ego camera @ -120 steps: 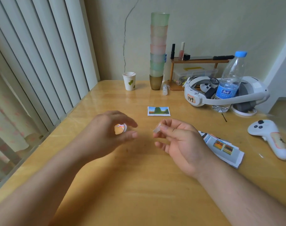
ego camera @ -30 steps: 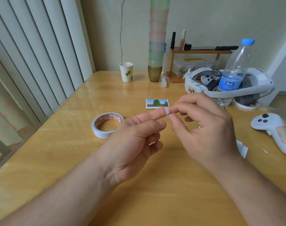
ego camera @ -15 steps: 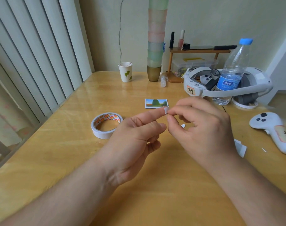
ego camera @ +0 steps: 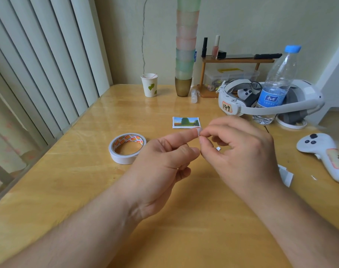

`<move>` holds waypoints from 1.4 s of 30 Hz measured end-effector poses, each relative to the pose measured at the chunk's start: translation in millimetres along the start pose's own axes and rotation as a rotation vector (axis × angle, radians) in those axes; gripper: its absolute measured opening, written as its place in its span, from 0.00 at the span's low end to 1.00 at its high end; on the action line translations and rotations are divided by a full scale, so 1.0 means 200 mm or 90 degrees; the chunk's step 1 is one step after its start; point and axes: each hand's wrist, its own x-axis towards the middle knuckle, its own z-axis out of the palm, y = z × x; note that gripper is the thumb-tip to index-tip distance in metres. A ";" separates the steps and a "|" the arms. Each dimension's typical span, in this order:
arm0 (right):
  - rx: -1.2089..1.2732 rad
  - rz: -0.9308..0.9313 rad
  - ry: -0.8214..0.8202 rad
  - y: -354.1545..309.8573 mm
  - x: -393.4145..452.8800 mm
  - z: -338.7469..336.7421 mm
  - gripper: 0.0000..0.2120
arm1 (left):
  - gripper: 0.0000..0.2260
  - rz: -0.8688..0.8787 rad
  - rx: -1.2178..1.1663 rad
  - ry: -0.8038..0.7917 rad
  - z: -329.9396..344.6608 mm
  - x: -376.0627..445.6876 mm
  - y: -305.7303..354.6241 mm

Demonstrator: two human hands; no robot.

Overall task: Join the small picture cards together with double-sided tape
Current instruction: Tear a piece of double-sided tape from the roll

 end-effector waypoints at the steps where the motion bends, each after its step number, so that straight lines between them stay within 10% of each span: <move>1: -0.002 -0.002 0.000 0.00 0.00 0.00 0.03 | 0.19 0.001 0.005 -0.001 0.00 0.00 0.00; 21: 0.151 0.077 -0.073 -0.02 0.01 0.00 0.03 | 0.16 0.027 0.117 0.035 -0.01 -0.01 0.03; 33: 0.326 0.323 -0.137 -0.09 0.00 0.01 0.10 | 0.13 0.288 0.514 0.218 -0.01 -0.02 0.00; 42: 0.237 0.193 -0.059 -0.11 -0.01 0.01 0.06 | 0.12 0.270 0.401 0.156 -0.01 -0.03 0.02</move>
